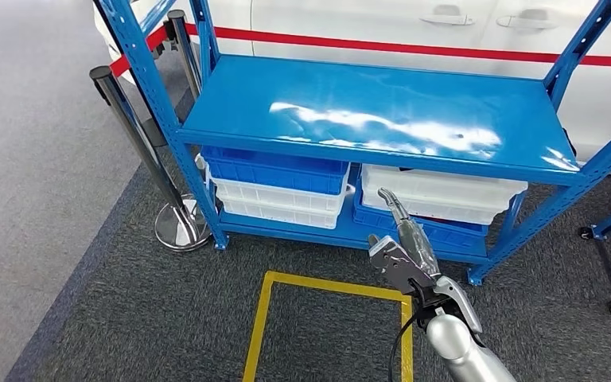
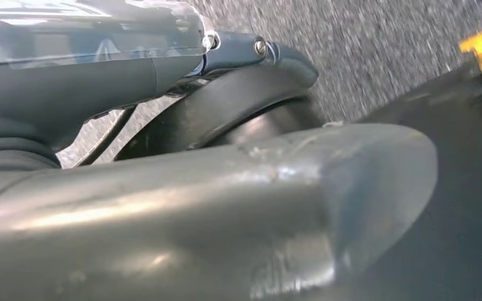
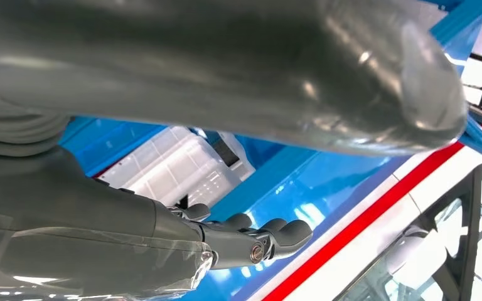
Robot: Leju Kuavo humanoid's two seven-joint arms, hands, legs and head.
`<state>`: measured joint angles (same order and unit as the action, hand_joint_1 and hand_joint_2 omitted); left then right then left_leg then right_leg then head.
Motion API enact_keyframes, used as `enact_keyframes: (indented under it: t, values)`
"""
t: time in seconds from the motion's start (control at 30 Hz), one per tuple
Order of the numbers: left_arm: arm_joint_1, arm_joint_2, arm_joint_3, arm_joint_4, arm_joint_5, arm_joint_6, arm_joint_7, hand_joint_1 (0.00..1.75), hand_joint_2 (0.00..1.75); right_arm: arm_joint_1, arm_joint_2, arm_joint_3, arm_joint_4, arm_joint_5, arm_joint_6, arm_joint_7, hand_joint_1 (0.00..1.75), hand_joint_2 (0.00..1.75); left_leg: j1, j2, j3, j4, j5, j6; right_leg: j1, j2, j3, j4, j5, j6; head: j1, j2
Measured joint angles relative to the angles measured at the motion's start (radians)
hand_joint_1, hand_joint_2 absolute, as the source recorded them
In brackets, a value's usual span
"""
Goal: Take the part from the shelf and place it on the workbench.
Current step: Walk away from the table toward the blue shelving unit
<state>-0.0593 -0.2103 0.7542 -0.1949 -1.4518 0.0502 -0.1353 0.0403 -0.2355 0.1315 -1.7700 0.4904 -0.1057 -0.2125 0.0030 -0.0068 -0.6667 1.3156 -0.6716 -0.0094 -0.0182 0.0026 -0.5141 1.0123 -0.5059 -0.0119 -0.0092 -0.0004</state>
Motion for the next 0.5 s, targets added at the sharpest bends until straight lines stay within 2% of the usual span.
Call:
enact_keyframes:
  t: [0.03, 0.07, 0.1, 0.17, 0.2, 0.23, 0.3, 0.33, 0.37, 0.43, 0.47, 0.5]
  values:
    - [0.002, 0.001, 0.000, 0.000, -0.001, 0.001, 0.002, 0.00, 0.00, 0.001, 0.001, 0.000, 0.000, -0.002, 0.000, 0.000, 0.00, 0.00, 0.001, 0.001, -0.023, -0.023, -0.032, -0.001, -0.002, 0.002, 0.024, 0.000, -0.017, 0.003, 0.000, 0.000]
    - [0.004, 0.002, 0.000, 0.000, -0.003, 0.003, 0.004, 0.00, 0.00, 0.001, 0.003, 0.000, 0.000, -0.006, -0.001, -0.001, 0.00, 0.00, 0.001, 0.001, -0.040, -0.062, -0.024, 0.002, -0.004, 0.004, 0.047, 0.000, -0.035, 0.006, 0.000, 0.000]
    - [0.008, 0.003, 0.000, 0.000, -0.005, 0.004, 0.005, 0.00, 0.00, 0.003, 0.005, 0.000, 0.000, -0.013, -0.001, -0.002, 0.00, 0.00, 0.000, 0.001, -0.053, -0.118, 0.045, 0.007, -0.005, 0.005, 0.066, -0.001, -0.053, 0.010, 0.000, 0.000]
    - [0.013, 0.005, -0.001, 0.000, -0.009, 0.005, 0.002, 0.00, 0.00, 0.007, 0.012, 0.001, 0.000, -0.039, -0.002, -0.006, 0.00, 0.00, -0.004, 0.001, -0.070, -0.213, 0.241, 0.019, -0.003, 0.010, 0.095, 0.003, -0.090, 0.021, -0.001, 0.000]
    - [0.014, 0.005, -0.002, 0.000, -0.011, 0.006, -0.002, 0.00, 0.00, 0.010, 0.014, 0.001, -0.001, -0.054, -0.002, -0.010, 0.00, 0.00, -0.006, 0.000, -0.073, -0.236, 0.311, 0.025, -0.002, 0.013, 0.102, 0.003, -0.105, 0.029, -0.001, 0.000]
    - [0.013, 0.005, -0.003, 0.000, -0.013, 0.006, -0.005, 0.00, 0.00, 0.012, 0.016, 0.001, -0.004, -0.070, -0.001, -0.015, 0.00, 0.00, -0.009, 0.000, -0.075, -0.239, 0.334, 0.032, -0.002, 0.016, 0.110, -0.001, -0.116, 0.037, -0.001, 0.000]
    - [0.007, 0.005, -0.004, 0.000, -0.015, 0.006, -0.009, 0.00, 0.00, 0.014, 0.018, -0.001, -0.012, -0.093, 0.002, -0.023, 0.00, 0.00, -0.010, 0.001, -0.065, -0.243, 0.323, 0.048, -0.007, 0.015, 0.124, -0.016, -0.130, 0.051, 0.000, 0.000]
    - [0.005, 0.005, -0.004, 0.000, -0.015, 0.005, -0.009, 0.00, 0.00, 0.014, 0.018, -0.003, -0.016, -0.100, 0.003, -0.024, 0.00, 0.00, -0.010, 0.003, -0.056, -0.251, 0.317, 0.056, -0.008, 0.012, 0.121, -0.004, -0.140, 0.055, 0.001, 0.000]
    - [0.002, 0.005, -0.004, 0.000, -0.016, 0.005, -0.010, 0.00, 0.00, 0.014, 0.018, -0.005, -0.018, -0.104, 0.004, -0.023, 0.00, 0.00, -0.008, 0.005, -0.045, -0.261, 0.312, 0.062, -0.009, 0.008, 0.103, 0.032, -0.157, 0.057, 0.002, 0.000]
    - [0.000, 0.005, -0.005, 0.000, -0.017, 0.004, -0.010, 0.00, 0.00, 0.016, 0.018, -0.009, -0.019, -0.099, 0.005, -0.020, 0.00, 0.00, -0.009, 0.007, -0.027, -0.270, 0.297, 0.069, -0.008, 0.004, 0.017, 0.161, -0.198, 0.060, 0.003, 0.000]
    - [0.000, 0.005, -0.005, 0.000, -0.017, 0.004, -0.010, 0.00, 0.00, 0.018, 0.018, -0.010, -0.018, -0.090, 0.004, -0.017, 0.00, 0.00, -0.010, 0.008, -0.019, -0.271, 0.289, 0.070, -0.007, 0.004, -0.032, 0.222, -0.207, 0.061, 0.003, 0.000]
    - [0.000, 0.005, -0.005, 0.000, -0.017, 0.004, -0.010, 0.00, 0.00, 0.021, 0.018, -0.010, -0.017, -0.079, 0.004, -0.014, 0.00, 0.00, -0.011, 0.008, -0.009, -0.271, 0.280, 0.070, -0.005, 0.004, -0.071, 0.257, -0.198, 0.061, 0.003, 0.000]
